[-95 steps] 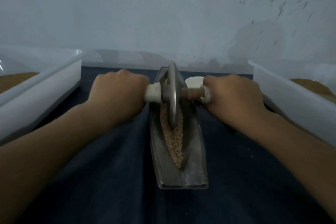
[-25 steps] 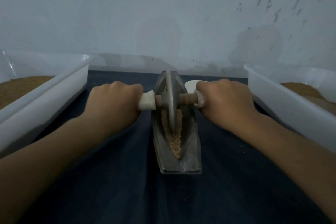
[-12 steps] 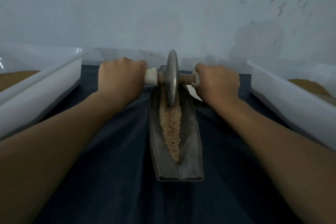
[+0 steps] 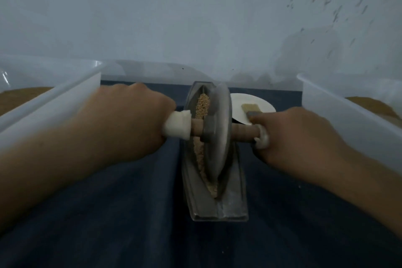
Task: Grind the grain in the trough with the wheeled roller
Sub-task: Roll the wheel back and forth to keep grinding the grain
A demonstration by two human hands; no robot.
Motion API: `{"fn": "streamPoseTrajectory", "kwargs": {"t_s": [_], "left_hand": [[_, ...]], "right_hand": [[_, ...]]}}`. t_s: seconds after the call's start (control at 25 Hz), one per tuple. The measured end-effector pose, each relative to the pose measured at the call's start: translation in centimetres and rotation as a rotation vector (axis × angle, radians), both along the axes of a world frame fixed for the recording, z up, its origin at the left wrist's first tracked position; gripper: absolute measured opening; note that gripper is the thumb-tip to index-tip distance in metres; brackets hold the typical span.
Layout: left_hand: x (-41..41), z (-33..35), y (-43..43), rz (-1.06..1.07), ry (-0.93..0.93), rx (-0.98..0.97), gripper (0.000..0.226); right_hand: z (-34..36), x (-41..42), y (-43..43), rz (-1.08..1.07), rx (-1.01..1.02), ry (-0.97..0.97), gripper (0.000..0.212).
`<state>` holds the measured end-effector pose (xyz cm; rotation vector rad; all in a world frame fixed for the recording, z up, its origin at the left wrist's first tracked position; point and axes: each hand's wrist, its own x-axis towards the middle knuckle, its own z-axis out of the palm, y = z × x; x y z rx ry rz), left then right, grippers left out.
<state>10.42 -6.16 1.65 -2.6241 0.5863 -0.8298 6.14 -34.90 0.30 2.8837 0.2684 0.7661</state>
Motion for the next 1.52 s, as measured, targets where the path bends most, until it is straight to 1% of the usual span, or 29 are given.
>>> {"fn": "streamPoseTrajectory", "kwargs": {"t_s": [0.12,0.2,0.32,0.44,0.52,0.56,0.68,0.76,0.88,1.0,1.16,1.28,1.4,1.52], "left_hand": [[4.2,-1.0,-2.1,0.065,-0.08,-0.066,0.007],[6.6,-1.5,-3.0,0.068,-0.114,-0.138,0.007],[8.5,-2.5,-3.0,0.044,-0.139,-0.242,0.016],[7.6,-3.9,-2.3,0.045,-0.162,-0.286,0.026],[5.6,-4.0,-2.1,0.073,-0.141,-0.282,0.034],[4.7,-4.0,-2.1,0.078,-0.133,-0.274,0.038],[1.7,-3.0,-2.0,0.05,-0.109,-0.221,0.043],[-0.2,-2.3,-1.8,0.023,-0.079,-0.172,0.042],[-2.5,-1.3,-1.1,0.018,-0.034,-0.107,0.036],[-3.3,-1.4,0.0,0.057,0.011,-0.166,0.027],[-1.1,-1.3,-0.7,0.12,0.099,-0.227,0.024],[2.4,-1.6,-2.0,0.149,0.122,-0.268,0.013],[5.6,-2.1,-2.6,0.148,0.051,-0.311,0.015],[6.9,-2.8,-2.7,0.1,-0.113,-0.263,0.027]], "right_hand": [[-1.2,4.4,0.6,-0.065,-0.01,-0.086,0.022],[-1.4,8.1,0.9,-0.093,0.008,-0.111,0.02],[-0.9,11.0,1.1,-0.101,0.011,-0.173,0.01],[-0.7,10.3,1.6,-0.075,-0.04,-0.23,0.009],[-0.4,8.7,2.0,-0.059,-0.072,-0.225,0.011],[-0.3,7.7,2.1,-0.05,-0.077,-0.212,0.014],[-0.5,4.5,2.0,-0.024,-0.044,-0.13,0.031],[-0.8,2.4,1.5,-0.022,-0.004,-0.082,0.029],[-0.4,0.0,1.2,-0.001,0.003,-0.034,0.015],[0.5,-0.8,1.4,0.01,-0.033,-0.01,0.015],[0.1,1.1,1.5,-0.053,-0.059,-0.032,0.024],[-0.3,4.8,1.6,-0.077,-0.064,-0.07,0.026],[-0.2,8.5,1.7,-0.053,-0.056,-0.167,0.014],[-1.0,10.4,1.4,-0.073,-0.025,-0.293,0.012]]}}
